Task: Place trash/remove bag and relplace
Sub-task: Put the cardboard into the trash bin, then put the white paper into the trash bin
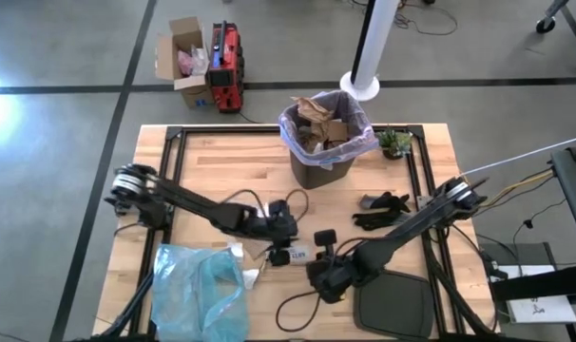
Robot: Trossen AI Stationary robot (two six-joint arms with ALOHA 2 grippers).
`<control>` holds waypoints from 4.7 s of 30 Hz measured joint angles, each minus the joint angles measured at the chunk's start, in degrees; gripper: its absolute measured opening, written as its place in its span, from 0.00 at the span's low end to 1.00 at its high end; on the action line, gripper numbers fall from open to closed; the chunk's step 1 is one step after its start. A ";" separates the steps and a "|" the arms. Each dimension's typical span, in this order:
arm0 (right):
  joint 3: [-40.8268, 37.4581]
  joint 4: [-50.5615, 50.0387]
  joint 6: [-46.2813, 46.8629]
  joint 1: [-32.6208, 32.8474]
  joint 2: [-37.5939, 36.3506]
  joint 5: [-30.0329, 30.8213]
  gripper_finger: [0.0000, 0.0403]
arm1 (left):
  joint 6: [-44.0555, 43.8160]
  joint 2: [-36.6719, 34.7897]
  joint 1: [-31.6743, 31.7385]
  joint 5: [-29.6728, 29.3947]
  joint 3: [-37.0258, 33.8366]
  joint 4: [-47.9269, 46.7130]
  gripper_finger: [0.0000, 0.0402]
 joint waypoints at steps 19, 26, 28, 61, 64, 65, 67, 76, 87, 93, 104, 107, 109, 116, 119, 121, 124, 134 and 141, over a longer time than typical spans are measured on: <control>2.81 17.21 -2.50 -26.85 -29.02 20.68 0.00 | -17.34 -25.63 0.13 -15.26 -13.28 -9.53 0.43; 2.83 21.00 -2.21 -42.91 -28.42 9.18 0.00 | -23.14 -25.68 -0.17 -15.26 -14.91 -8.29 0.46; 2.81 16.72 2.25 -46.19 -27.65 5.72 0.00 | -23.53 -25.51 -0.17 -15.27 -14.64 -8.51 0.47; 2.72 -0.95 9.37 -49.49 -18.12 -11.01 0.19 | -22.38 -26.89 -0.12 -15.77 -14.14 -10.26 0.48; 2.72 -0.61 9.37 -49.51 -19.60 -10.95 0.30 | -22.62 -27.99 -0.12 -15.74 -14.14 -12.67 0.49; 2.72 -0.51 9.34 -49.51 -20.24 -10.95 0.34 | -22.96 -28.37 -0.12 -15.74 -14.14 -13.53 0.49; 2.74 -0.30 8.32 -49.22 -22.07 -10.99 0.40 | -24.14 -29.13 -0.12 -15.66 -14.14 -16.16 0.50; 2.90 5.10 -1.95 -38.73 -30.70 -10.91 0.52 | -32.05 -27.55 -0.14 -9.29 -15.76 -26.50 0.50; 2.91 8.26 1.57 -18.27 -31.84 -5.95 0.52 | -34.42 -16.66 2.87 -7.28 -19.97 -19.18 0.57; 2.91 9.73 6.55 -10.33 -31.52 -1.44 0.52 | -34.26 -6.24 4.84 -5.56 -19.82 -6.14 0.57; 2.89 4.96 12.39 -4.58 -23.98 -0.11 0.51 | -24.41 6.91 1.80 5.29 -11.19 13.28 0.49; 2.83 2.82 12.34 -4.09 -20.53 -1.85 0.52 | -18.67 6.39 0.37 6.37 -4.38 2.98 0.49; 2.75 2.31 12.04 -3.97 -18.05 -3.37 0.52 | -16.72 5.38 -0.59 6.40 0.64 -8.82 0.50; 2.57 4.32 9.60 -3.96 -7.62 -7.59 0.51 | -19.48 3.21 -6.34 8.64 12.14 -40.68 0.52; 2.57 8.21 8.44 -3.97 -3.02 -9.92 0.51 | -28.75 2.96 -8.89 9.77 11.37 -46.77 0.52; 2.54 11.26 9.09 -4.34 -0.08 -12.97 0.51 | -35.07 2.96 -9.83 12.81 9.83 -48.13 0.51; 2.54 18.92 9.21 -4.73 3.31 -17.68 0.51 | -41.36 2.98 -10.27 16.53 5.79 -46.87 0.48; 2.54 25.45 3.00 -8.19 6.44 -22.33 0.51 | -45.24 2.57 -3.65 17.73 -8.86 -21.01 0.37; 2.54 23.13 -1.77 -9.62 6.38 -13.84 0.51 | -32.66 2.41 1.62 17.05 -8.49 -9.78 0.30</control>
